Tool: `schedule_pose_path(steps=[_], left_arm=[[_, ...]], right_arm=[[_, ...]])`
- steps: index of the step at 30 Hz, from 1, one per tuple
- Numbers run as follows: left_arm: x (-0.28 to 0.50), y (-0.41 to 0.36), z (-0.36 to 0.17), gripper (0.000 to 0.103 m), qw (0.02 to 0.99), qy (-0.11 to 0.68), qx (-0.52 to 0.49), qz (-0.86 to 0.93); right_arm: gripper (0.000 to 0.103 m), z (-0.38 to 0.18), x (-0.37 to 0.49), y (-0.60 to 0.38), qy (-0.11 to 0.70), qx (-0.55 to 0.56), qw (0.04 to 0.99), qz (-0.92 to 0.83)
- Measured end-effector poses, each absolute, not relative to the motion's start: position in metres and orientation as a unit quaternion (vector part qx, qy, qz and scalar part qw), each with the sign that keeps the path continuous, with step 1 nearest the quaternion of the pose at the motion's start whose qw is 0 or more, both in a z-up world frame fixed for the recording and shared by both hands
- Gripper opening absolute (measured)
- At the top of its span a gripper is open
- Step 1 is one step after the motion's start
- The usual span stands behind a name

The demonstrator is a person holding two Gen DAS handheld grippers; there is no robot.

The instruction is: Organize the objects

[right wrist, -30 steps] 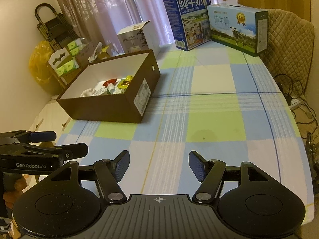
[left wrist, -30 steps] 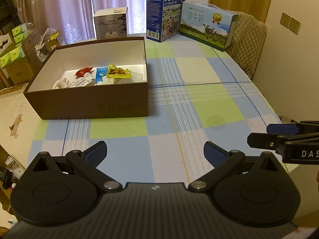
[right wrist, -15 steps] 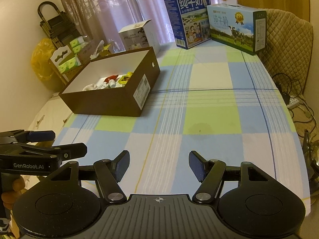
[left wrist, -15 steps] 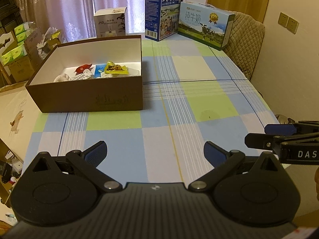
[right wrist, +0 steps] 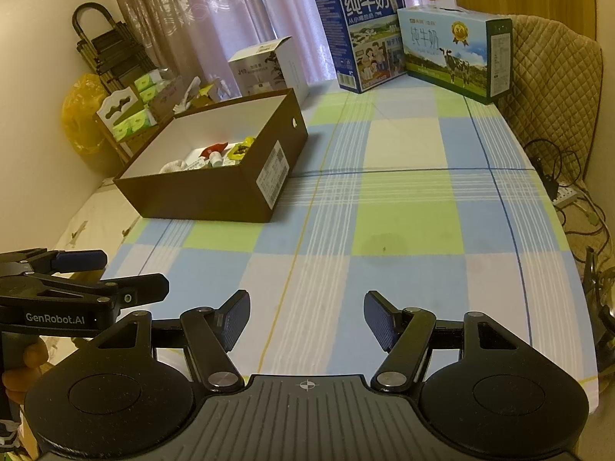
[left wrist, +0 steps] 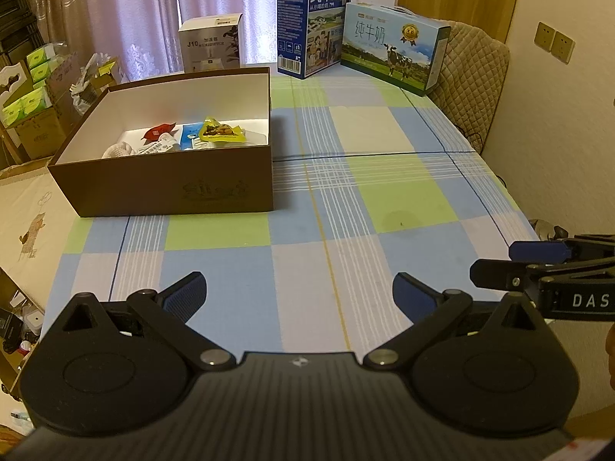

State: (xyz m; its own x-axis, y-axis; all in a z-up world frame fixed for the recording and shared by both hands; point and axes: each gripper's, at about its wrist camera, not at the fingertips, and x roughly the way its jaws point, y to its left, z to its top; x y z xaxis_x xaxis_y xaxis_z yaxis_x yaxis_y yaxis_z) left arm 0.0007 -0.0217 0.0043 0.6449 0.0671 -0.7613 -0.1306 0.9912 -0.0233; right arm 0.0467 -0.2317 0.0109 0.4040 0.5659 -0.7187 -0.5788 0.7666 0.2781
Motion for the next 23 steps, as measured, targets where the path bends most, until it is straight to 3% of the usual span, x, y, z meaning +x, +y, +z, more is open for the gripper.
schedule_pose_path(steps=[23], left_arm=[[0.0105, -0.0186, 0.0007, 0.102, 0.905, 0.422, -0.036, 0.048]], right_arm=[[0.063, 0.0076, 0.0525, -0.2259, 0.431, -0.004, 0.838, 0.335]])
